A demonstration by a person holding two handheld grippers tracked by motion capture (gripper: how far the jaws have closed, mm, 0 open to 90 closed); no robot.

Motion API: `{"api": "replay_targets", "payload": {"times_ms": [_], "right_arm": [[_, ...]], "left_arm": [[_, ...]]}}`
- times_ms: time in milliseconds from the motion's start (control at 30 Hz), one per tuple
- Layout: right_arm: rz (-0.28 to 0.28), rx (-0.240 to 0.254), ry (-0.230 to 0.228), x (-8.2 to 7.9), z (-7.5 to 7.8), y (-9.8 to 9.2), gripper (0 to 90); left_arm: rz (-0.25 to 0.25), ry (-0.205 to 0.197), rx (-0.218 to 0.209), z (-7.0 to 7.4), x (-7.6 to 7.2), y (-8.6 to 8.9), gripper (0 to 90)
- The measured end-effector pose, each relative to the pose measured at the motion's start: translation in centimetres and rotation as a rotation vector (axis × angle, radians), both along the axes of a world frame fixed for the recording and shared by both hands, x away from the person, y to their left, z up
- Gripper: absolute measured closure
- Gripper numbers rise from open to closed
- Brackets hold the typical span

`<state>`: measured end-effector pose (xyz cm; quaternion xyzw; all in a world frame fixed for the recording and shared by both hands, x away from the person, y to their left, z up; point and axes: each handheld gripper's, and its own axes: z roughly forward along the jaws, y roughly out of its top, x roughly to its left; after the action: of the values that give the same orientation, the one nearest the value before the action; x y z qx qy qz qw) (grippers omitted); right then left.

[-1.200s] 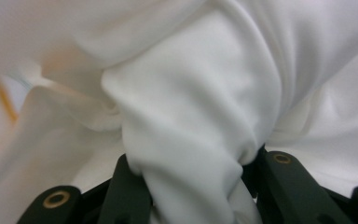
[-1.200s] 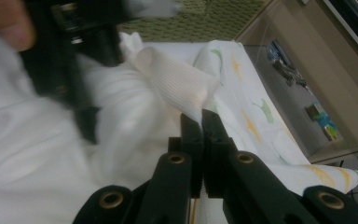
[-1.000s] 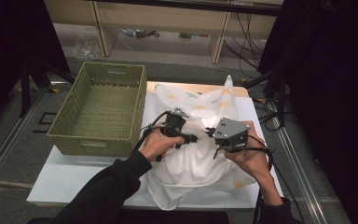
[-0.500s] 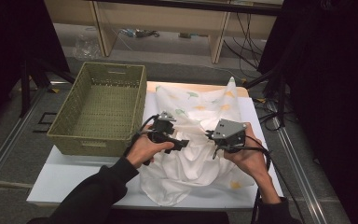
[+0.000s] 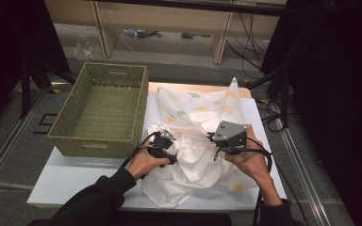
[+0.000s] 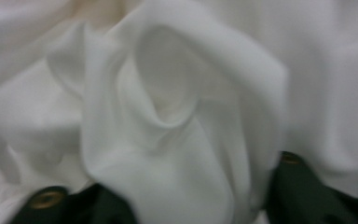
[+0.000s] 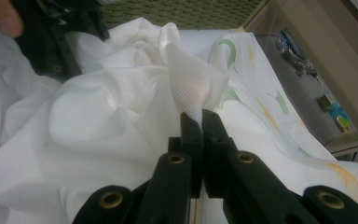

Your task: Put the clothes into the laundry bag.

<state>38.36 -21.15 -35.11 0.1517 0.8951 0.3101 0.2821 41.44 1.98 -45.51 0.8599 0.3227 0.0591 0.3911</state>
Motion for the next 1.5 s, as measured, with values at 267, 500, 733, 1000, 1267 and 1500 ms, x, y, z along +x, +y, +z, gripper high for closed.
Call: {"api": "replay_targets", "payload": {"times_ms": [267,500,733,1000,1267,1500], "right_arm": [[-0.010,-0.009,-0.034,-0.2,0.6,-0.2,90.0],[0.041,-0.004,-0.039,-0.9,1.4,0.2,90.0],[0.013,-0.003,0.008,-0.4,0.2,-0.1,90.0],[0.022,-0.004,-0.015,-0.3,0.4,-0.3,90.0],[0.020,-0.009,-0.002,-0.2,0.0,0.0,90.0],[0.031,-0.014,0.003,0.0,-0.4,-0.1,90.0]], "left_arm": [[-0.038,0.007,-0.189,3.3,-0.4,-3.4,79.5],[0.171,0.068,-0.233,0.4,5.2,-4.2,79.5],[0.166,0.050,-0.220,0.5,4.2,-2.0,54.9],[0.097,-0.038,-0.113,2.6,0.9,0.9,25.1],[0.026,-0.034,-0.034,-2.1,-0.5,-1.0,19.0],[-0.047,-0.070,-0.159,-0.5,-0.2,-4.5,80.6]]}}
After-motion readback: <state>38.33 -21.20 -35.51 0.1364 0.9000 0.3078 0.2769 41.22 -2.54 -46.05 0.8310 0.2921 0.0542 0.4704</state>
